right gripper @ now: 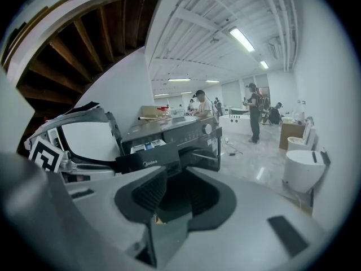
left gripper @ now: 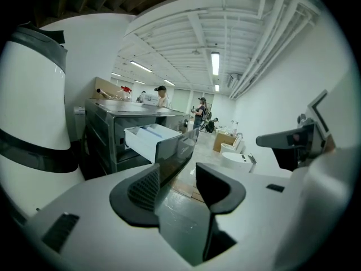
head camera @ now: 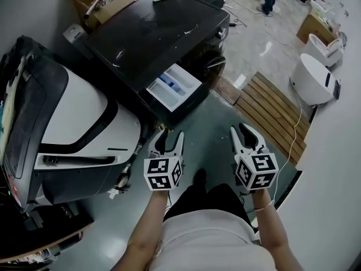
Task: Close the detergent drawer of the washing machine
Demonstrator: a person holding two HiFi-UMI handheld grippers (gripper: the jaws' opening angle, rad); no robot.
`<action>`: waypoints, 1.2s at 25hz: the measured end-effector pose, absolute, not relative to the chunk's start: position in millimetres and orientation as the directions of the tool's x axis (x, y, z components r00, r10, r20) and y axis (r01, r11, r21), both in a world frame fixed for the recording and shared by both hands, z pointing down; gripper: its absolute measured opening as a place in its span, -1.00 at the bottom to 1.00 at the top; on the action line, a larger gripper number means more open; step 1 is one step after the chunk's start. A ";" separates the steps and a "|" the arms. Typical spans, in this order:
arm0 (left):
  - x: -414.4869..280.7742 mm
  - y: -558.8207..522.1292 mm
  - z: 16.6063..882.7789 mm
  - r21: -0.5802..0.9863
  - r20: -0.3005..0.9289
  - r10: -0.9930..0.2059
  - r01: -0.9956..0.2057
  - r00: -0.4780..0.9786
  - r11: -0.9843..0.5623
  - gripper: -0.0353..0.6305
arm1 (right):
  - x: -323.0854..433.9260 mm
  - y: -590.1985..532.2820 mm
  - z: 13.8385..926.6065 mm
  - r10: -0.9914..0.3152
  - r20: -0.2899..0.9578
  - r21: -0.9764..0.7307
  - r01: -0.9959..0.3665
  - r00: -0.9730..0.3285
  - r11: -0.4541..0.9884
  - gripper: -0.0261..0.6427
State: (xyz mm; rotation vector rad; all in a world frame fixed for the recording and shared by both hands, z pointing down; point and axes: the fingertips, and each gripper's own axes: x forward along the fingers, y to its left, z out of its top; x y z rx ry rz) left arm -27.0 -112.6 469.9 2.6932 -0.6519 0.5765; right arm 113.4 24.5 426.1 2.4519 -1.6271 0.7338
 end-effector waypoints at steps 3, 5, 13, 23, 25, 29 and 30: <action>-26.3 -118.7 471.1 0.207 0.452 -0.377 -0.507 0.808 -0.837 -0.36 | 117.0 13.2 427.2 -0.842 0.454 -0.168 -0.900 0.292 -0.403 -0.65; -26.0 -122.4 471.1 0.211 0.452 -0.390 -0.521 0.802 -0.827 -0.36 | 119.7 5.4 428.3 -0.846 0.454 -0.171 -0.905 0.278 -0.389 -0.65; -26.9 -133.9 471.5 0.196 0.455 -0.469 -0.599 0.757 -0.777 -0.36 | 130.9 -29.6 433.3 -0.874 0.456 -0.185 -0.942 0.170 -0.280 -0.65; -17.2 -135.0 475.4 0.194 0.467 -0.595 -0.732 0.654 -0.653 -0.36 | 161.6 -66.8 445.6 -0.876 0.482 -0.186 -0.978 -0.010 -0.092 -0.65; -15.9 -134.9 475.9 0.189 0.471 -0.619 -0.757 0.628 -0.625 -0.36 | 166.7 -72.7 447.4 -0.874 0.484 -0.190 -0.980 -0.043 -0.058 -0.65; -15.9 -134.3 476.5 0.181 0.473 -0.668 -0.805 0.575 -0.565 -0.36 | 172.3 -84.0 451.7 -0.866 0.488 -0.203 -0.979 -0.112 0.013 -0.65; -16.6 -133.9 477.1 0.182 0.474 -0.677 -0.815 0.563 -0.550 -0.36 | 173.0 -86.6 453.1 -0.863 0.489 -0.205 -0.978 -0.128 0.029 -0.65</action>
